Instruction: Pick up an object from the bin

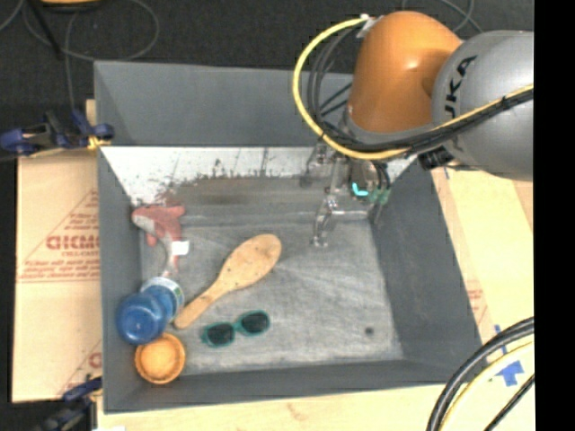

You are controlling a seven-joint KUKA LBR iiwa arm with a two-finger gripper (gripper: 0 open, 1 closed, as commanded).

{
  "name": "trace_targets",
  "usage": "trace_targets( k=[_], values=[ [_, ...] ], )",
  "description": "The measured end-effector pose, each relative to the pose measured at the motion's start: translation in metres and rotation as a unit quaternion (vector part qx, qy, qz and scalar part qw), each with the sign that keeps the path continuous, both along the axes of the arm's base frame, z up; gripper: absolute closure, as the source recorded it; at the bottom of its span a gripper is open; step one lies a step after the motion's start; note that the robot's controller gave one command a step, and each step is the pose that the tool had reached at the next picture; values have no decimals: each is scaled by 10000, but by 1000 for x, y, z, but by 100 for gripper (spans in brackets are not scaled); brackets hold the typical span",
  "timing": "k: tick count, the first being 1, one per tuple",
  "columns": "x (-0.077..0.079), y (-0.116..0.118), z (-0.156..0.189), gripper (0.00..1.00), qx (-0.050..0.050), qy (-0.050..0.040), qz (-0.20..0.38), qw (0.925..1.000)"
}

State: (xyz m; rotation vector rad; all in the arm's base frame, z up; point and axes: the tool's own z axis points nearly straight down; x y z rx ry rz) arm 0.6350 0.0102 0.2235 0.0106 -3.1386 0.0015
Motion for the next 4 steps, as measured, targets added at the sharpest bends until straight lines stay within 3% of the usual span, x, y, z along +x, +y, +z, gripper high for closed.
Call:
trace_targets(
  k=[1,2,3,4],
  values=[
    [1,0,5,0,1,-40,-1,10000],
    [-10,18,-44,0,2,-69,11,10000],
    [-10,53,-112,0,0,-59,384,9992],
    [9,68,-148,100,3,-77,1262,9920]
  ],
)
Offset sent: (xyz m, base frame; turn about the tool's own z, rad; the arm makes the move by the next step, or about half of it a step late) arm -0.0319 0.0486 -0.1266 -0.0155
